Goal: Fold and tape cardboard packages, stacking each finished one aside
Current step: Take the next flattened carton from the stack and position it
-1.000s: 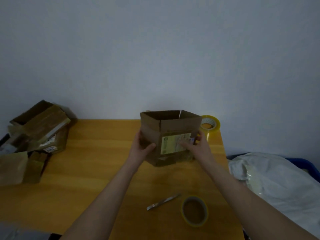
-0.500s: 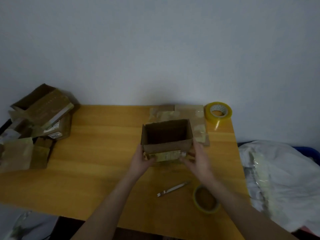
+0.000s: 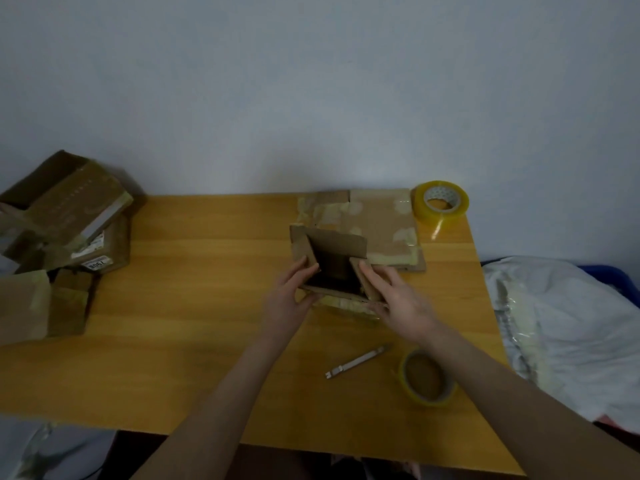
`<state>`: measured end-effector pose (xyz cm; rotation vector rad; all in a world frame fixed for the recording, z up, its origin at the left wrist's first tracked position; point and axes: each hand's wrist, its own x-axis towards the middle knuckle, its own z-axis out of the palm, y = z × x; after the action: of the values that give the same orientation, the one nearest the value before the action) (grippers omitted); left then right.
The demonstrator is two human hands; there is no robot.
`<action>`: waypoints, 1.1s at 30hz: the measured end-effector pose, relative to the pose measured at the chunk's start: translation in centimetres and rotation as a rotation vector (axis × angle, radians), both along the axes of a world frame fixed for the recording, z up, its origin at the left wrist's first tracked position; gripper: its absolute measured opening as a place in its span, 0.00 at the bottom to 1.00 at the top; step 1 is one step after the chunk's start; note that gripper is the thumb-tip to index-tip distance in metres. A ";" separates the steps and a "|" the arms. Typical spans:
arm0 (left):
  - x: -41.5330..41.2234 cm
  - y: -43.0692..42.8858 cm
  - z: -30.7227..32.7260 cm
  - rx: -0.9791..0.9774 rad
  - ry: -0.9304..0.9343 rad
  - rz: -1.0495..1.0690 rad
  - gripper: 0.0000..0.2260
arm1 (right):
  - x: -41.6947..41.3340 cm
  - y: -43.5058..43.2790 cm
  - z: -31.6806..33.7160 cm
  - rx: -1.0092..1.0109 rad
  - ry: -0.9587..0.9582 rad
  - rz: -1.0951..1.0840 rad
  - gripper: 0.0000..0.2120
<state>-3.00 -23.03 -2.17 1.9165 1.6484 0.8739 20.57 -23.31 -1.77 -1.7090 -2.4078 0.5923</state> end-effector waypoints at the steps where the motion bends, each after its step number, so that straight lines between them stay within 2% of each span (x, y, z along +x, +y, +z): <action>1: -0.3 0.1 -0.1 -0.003 0.007 -0.012 0.20 | -0.1 0.3 0.5 -0.016 -0.031 0.003 0.37; 5: -2.0 0.5 0.4 -0.033 0.017 -0.063 0.08 | -0.2 1.2 2.5 -0.115 -0.150 0.034 0.39; 10: -5.1 1.1 2.0 -0.259 0.175 -0.234 0.07 | -0.5 1.5 3.9 -0.064 -0.267 0.122 0.34; 13: -4.6 0.8 2.5 -0.313 0.169 -0.128 0.12 | -1.5 1.3 3.4 -0.171 -0.181 0.062 0.29; 15: -3.7 0.4 2.6 -0.230 0.075 -0.042 0.12 | -1.6 1.0 3.0 -0.229 -0.036 -0.028 0.26; 17: -3.0 0.2 2.6 -0.135 0.007 0.053 0.24 | -1.7 0.7 2.7 -0.198 0.098 -0.105 0.24; 20: -2.7 1.3 3.2 -0.102 0.101 0.079 0.47 | -2.1 0.5 2.1 -0.104 0.187 -0.218 0.23; 22: -2.5 2.4 3.5 -0.148 0.178 0.014 0.52 | -2.5 0.4 1.8 -0.110 0.245 -0.326 0.24; 24: -2.3 2.8 3.2 -0.176 0.225 -0.068 0.48 | -2.7 0.5 1.6 -0.135 0.319 -0.432 0.27; 26: -2.2 2.4 2.6 -0.150 0.279 -0.127 0.34 | -2.9 0.6 1.5 -0.127 0.329 -0.447 0.34; 28: -2.1 2.0 1.8 -0.116 0.279 -0.124 0.24 | -3.0 0.9 1.5 -0.119 0.289 -0.361 0.39; 30: -1.7 1.7 1.6 -0.174 0.222 -0.077 0.20 | -3.1 1.5 1.6 -0.174 0.241 -0.265 0.34; 33: -0.8 1.7 1.6 -0.312 0.113 -0.031 0.20 | -3.0 1.8 1.4 -0.239 0.241 -0.219 0.29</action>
<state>-3.85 -21.37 -0.52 1.7943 1.7005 0.4695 17.53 -21.47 -0.33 -1.8356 -2.0209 1.0204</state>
